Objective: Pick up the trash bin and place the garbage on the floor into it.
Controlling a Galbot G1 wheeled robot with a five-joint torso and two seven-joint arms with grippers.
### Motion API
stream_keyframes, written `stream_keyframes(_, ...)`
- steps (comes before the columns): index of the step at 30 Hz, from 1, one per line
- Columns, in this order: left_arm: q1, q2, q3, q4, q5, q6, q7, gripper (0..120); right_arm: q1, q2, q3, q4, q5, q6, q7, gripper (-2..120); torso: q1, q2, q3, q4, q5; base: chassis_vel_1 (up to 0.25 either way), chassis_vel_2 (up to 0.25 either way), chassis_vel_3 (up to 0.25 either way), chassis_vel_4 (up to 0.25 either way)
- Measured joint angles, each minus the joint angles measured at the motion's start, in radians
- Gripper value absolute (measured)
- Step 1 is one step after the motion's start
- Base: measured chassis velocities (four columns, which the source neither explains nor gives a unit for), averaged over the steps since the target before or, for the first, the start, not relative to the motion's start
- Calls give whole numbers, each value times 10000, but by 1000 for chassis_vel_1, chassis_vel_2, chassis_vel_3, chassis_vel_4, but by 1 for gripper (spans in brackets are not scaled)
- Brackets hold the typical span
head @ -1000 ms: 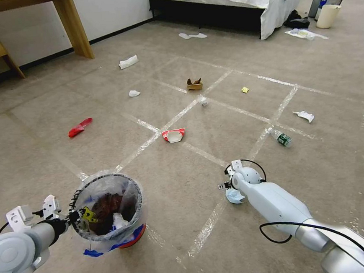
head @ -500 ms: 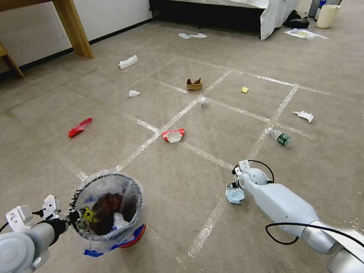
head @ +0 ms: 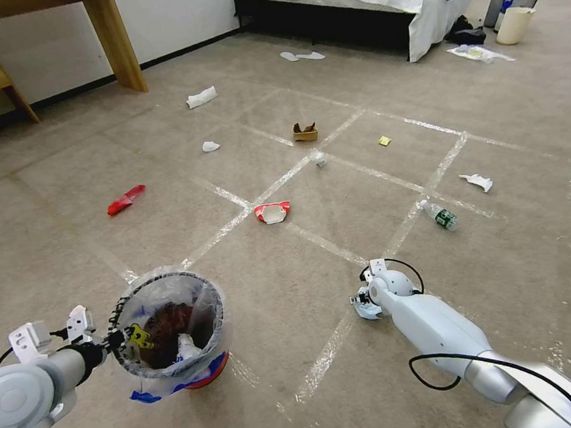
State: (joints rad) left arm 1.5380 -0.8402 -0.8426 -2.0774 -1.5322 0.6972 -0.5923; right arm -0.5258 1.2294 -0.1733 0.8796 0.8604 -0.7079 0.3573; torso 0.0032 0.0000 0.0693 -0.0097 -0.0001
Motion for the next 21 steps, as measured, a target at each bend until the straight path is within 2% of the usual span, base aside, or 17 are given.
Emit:
stream_keyframes(3,-13,-38,30,7,32,-2,8,1,-34,-2,39,-49,10,0,-3,98,0,0,0,0,0,0,0,0,0)
stream_keyframes(6,-13,-46,37,7,44,-5,11,1,-86,37,114,-106,27,0,-2,91,0,0,0,-1,0,0,0,0,0)
stream_keyframes(8,-7,-48,37,-4,53,-16,11,1,-137,103,188,-136,37,16,8,79,-1,1,-2,-1,-2,0,0,0,0)
stream_keyframes(10,0,-49,37,-14,56,-19,11,1,-157,127,213,-139,40,29,18,76,-1,1,-3,0,-4,0,0,0,0)
stream_keyframes(13,8,-61,37,-33,95,-32,11,1,-226,146,249,-136,47,125,10,61,-3,3,-6,3,-3,0,0,0,0)
stream_keyframes(16,8,-62,37,-40,101,-34,11,1,-242,147,254,-131,47,138,9,59,-3,4,-7,4,-3,0,0,0,0)
stream_keyframes(18,10,-59,36,-55,102,-41,12,1,-271,149,272,-105,71,158,21,49,-4,4,-6,5,-1,0,0,0,0)
stream_keyframes(21,11,-50,37,-55,104,-46,11,1,-284,150,276,-80,109,158,36,44,-4,4,-4,6,0,0,0,0,0)
